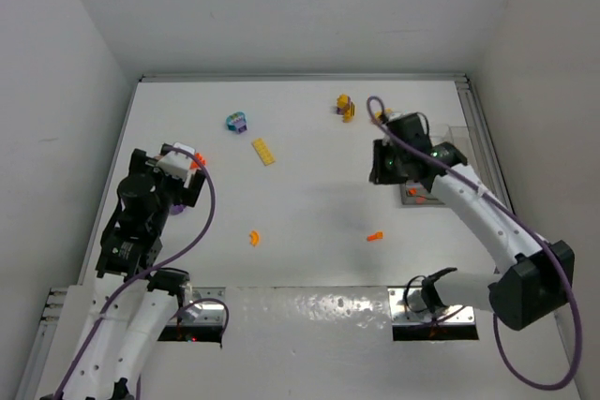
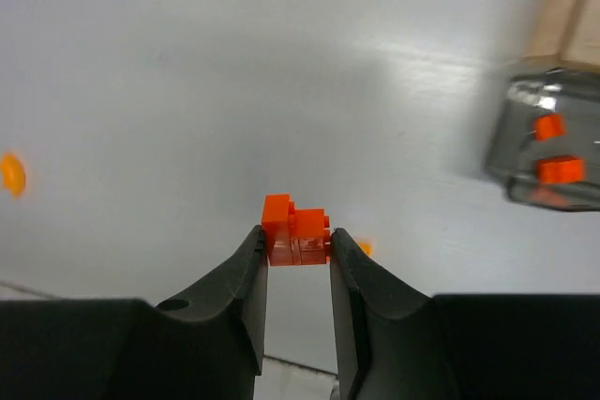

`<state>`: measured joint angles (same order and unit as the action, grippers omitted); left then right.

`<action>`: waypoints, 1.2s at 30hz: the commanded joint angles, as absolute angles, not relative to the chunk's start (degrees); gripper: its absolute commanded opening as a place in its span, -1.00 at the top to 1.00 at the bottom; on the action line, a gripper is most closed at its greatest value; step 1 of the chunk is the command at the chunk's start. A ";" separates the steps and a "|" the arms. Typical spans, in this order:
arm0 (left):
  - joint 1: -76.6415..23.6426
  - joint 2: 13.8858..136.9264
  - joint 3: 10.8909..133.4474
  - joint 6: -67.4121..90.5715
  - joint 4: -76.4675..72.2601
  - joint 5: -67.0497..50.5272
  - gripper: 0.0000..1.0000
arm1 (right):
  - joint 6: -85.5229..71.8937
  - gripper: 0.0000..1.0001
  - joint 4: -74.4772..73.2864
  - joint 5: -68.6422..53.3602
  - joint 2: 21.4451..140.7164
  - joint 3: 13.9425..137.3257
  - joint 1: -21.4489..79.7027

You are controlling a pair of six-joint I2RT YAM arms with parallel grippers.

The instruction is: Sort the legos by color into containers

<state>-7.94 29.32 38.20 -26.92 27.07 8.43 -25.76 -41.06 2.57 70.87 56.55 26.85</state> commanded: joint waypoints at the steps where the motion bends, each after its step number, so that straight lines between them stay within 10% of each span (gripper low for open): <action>1: -7.21 28.22 38.94 -26.46 24.96 8.26 -1.00 | -24.00 1.00 -47.89 10.01 74.61 60.81 15.61; 10: -7.03 26.46 39.11 -26.45 26.63 9.14 -1.00 | -22.24 1.00 -43.95 5.10 84.19 61.52 -12.11; 18: -6.86 26.02 39.46 -27.16 27.33 9.93 -1.00 | -19.16 0.99 -43.78 5.53 90.18 65.83 -12.22; 28: -6.86 26.19 39.20 -27.95 27.07 9.84 -1.00 | -17.32 -0.25 -44.73 4.49 92.64 68.38 -12.22; 34: -6.86 26.54 39.11 -28.04 27.33 9.32 -1.00 | -15.91 -0.34 -45.79 0.88 89.65 68.73 -11.61; 36: -6.86 26.72 39.11 -27.86 27.16 9.23 -1.00 | -15.03 0.04 -45.79 0.27 86.51 68.38 -9.86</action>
